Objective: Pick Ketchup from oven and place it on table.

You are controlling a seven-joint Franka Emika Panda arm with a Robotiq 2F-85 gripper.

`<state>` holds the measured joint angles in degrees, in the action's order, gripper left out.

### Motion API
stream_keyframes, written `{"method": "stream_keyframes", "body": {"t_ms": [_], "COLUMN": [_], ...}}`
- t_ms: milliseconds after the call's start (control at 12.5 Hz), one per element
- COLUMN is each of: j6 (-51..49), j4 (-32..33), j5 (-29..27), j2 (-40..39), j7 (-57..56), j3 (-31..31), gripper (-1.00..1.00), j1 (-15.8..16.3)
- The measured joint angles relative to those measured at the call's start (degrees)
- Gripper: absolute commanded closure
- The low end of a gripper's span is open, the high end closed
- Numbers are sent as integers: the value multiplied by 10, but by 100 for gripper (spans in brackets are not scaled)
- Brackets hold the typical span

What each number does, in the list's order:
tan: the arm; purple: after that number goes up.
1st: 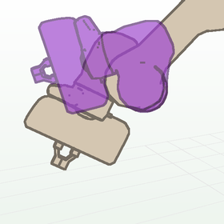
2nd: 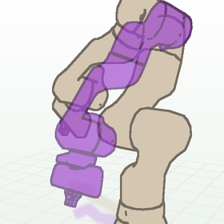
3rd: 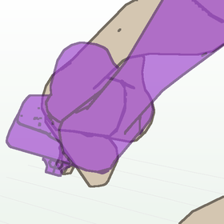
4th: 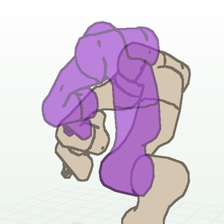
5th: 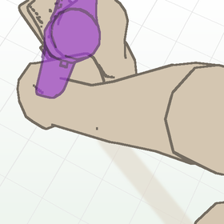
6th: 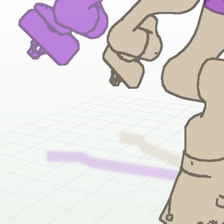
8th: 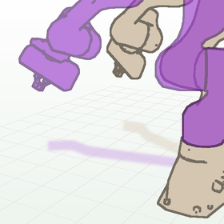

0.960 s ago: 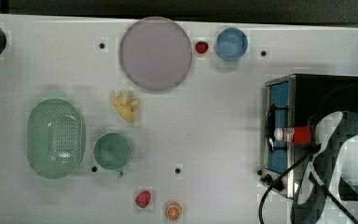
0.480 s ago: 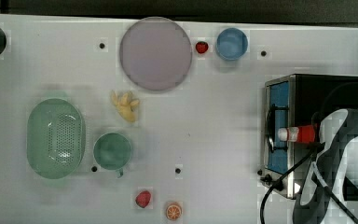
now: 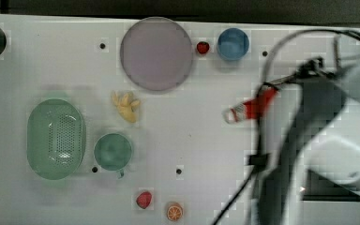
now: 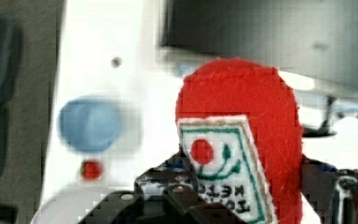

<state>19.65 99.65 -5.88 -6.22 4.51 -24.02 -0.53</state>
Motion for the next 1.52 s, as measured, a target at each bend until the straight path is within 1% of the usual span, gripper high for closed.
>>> {"method": "stream_keyframes", "body": {"t_ms": [80, 240, 320, 400, 480, 560, 720, 800, 960, 1040, 1200, 1360, 1440, 1520], "j6": [-11, -25, -20, -14, -11, -6, 49, 88, 124, 158, 210, 237, 292, 301], "j4": [-8, -24, -20, -12, 12, 49, 123, 164, 228, 253, 293, 311, 316, 316], "j5": [-1, 4, -3, -4, -3, 5, 39, 42, 37, 47, 53, 45, 41, 41], "j2": [5, 2, 3, 4, 9, 14, 16, 13, 8, 4, -3, -21, -51, -69], "j7": [0, 0, 0, 0, 0, 0, 0, 0, 0, 0, 0, 0, 0, 0], "j3": [12, 59, 80, 113, 147, 165, 181, 180, 179, 178, 164, 144, 142, 134], "gripper": [-20, -20, -20, -20, -20, -20, -20, -20, -20, -20, -20, -20, -20, -24], "j1": [19, 65, 73, 73, 73, 87, 107, 113, 110, 104, 100, 97, 79, 78]}}
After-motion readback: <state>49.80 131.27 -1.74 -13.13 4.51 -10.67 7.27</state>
